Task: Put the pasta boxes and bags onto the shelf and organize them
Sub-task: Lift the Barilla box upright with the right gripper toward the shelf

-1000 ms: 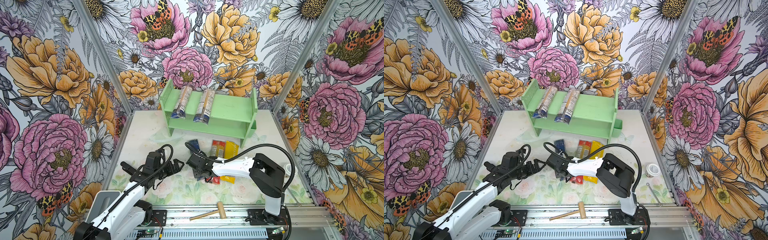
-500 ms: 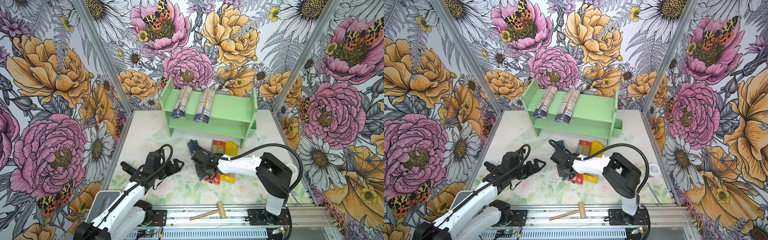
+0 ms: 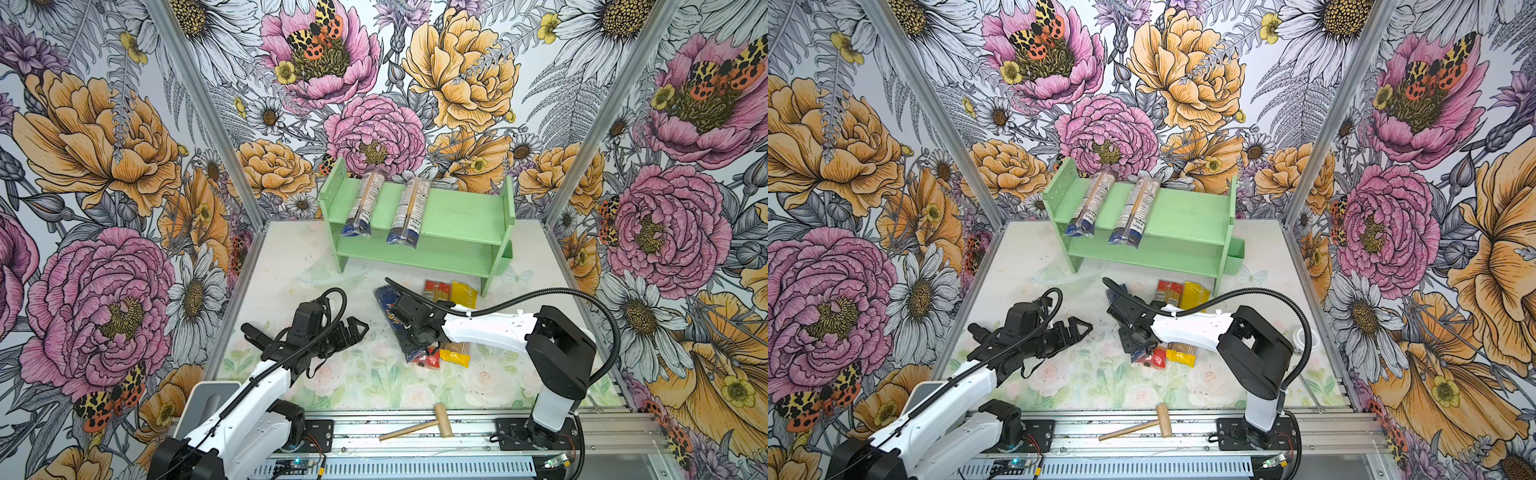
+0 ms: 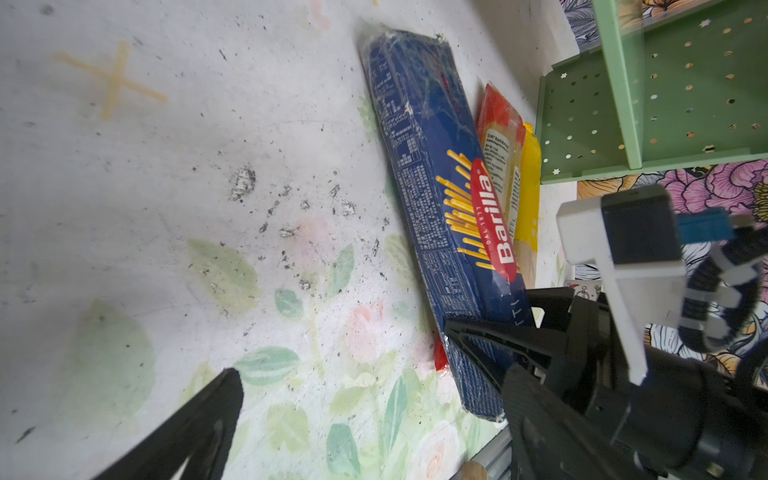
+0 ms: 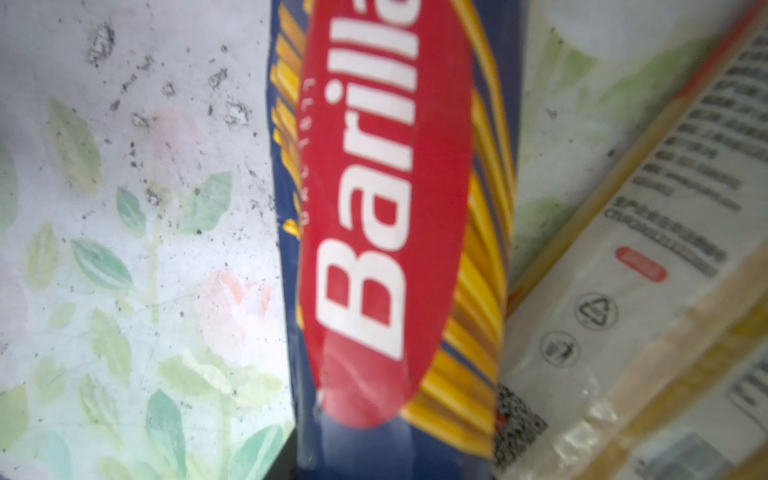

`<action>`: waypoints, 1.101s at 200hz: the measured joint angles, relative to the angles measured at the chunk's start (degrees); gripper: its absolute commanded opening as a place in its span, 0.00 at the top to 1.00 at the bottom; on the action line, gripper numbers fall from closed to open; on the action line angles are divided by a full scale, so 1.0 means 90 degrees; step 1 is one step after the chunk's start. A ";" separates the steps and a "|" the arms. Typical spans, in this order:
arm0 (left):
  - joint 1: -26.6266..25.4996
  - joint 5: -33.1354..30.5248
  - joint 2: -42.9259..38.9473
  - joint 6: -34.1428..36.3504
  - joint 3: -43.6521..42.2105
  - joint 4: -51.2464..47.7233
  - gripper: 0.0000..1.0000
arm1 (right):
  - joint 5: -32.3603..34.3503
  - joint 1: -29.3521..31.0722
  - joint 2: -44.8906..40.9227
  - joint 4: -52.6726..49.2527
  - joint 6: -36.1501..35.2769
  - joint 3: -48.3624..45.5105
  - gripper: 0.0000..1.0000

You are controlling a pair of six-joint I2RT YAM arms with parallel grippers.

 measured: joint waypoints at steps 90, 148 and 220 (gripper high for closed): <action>0.0005 0.0000 0.0148 0.0002 0.0121 0.0012 0.01 | -0.0153 -0.0012 -0.0493 -0.0818 -0.0141 0.0000 1.00; 0.0005 -0.0002 0.0257 0.0002 0.0228 0.0015 0.01 | -0.0153 -0.0015 -0.1003 -0.1178 -0.0216 0.0000 1.00; 0.0005 0.0000 0.0476 0.0005 0.0359 0.0017 0.01 | -0.0155 -0.0024 -0.1411 -0.1763 -0.0359 0.0012 1.00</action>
